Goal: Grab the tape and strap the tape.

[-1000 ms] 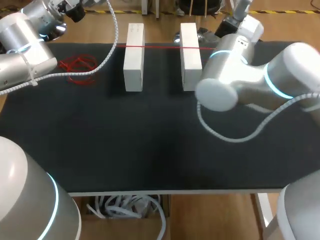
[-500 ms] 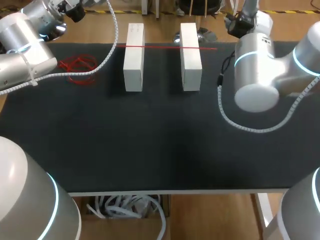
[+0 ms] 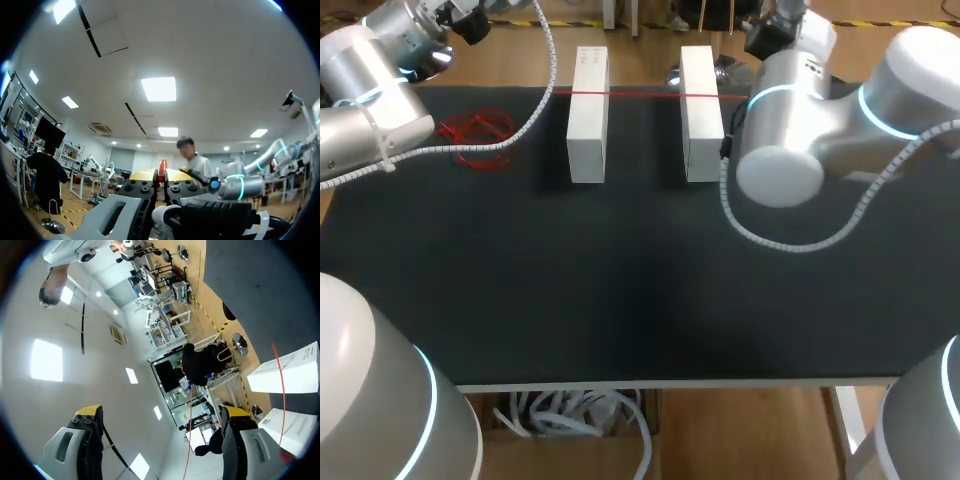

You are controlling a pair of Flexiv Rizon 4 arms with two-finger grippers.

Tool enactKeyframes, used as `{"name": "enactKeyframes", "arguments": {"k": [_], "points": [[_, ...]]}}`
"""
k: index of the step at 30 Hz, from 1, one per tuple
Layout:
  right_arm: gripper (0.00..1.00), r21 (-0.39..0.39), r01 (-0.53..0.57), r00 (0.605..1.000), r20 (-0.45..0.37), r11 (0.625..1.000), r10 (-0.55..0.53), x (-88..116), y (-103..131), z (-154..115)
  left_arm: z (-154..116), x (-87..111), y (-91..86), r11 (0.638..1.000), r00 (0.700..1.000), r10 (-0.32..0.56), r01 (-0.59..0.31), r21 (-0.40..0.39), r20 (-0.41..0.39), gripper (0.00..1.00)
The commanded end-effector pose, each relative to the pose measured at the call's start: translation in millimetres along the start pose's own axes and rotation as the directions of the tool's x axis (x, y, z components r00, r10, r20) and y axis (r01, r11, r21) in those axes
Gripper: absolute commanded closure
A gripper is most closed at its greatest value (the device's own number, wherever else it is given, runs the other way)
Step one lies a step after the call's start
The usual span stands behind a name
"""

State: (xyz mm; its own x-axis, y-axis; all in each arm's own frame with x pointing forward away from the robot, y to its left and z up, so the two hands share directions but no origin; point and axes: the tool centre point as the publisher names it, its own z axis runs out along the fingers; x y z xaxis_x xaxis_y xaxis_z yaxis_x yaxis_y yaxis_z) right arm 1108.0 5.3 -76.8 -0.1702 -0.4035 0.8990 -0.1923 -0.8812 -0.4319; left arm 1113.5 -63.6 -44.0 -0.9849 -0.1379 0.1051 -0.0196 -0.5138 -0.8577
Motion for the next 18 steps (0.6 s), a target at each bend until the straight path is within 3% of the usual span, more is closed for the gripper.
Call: {"name": "enactKeyframes", "arguments": {"k": [1, 6, 9, 18], "points": [[0.0, -0.064, -0.006, 1.0, -0.008, 0.998, 0.006, -4.3, -9.9, 4.5, 0.4, 0.8, 0.4, 1.0, 1.0, 0.001, -0.001, 0.001, 0.003, 1.0], [0.0, -0.053, -0.02, 1.0, 0.007, 0.998, 0.021, -5.1, -17.2, 9.3, 0.4, 0.8, 0.4, 1.0, 1.0, 0.001, -0.001, 0.001, 0.003, 1.0], [0.0, -0.045, -0.065, 0.994, 0.085, 0.997, 0.069, -3.6, -20.5, 10.4, 0.4, 0.8, 0.4, 1.0, 1.0, 0.001, -0.001, 0.001, 0.003, 1.0], [0.0, -0.007, -0.008, 0.993, 0.118, 1.0, 0.009, -1.5, -22.1, 8.2, 0.4, 0.8, 0.4, 1.0, 1.0, 0.001, -0.001, 0.001, 0.003, 1.0]]}}
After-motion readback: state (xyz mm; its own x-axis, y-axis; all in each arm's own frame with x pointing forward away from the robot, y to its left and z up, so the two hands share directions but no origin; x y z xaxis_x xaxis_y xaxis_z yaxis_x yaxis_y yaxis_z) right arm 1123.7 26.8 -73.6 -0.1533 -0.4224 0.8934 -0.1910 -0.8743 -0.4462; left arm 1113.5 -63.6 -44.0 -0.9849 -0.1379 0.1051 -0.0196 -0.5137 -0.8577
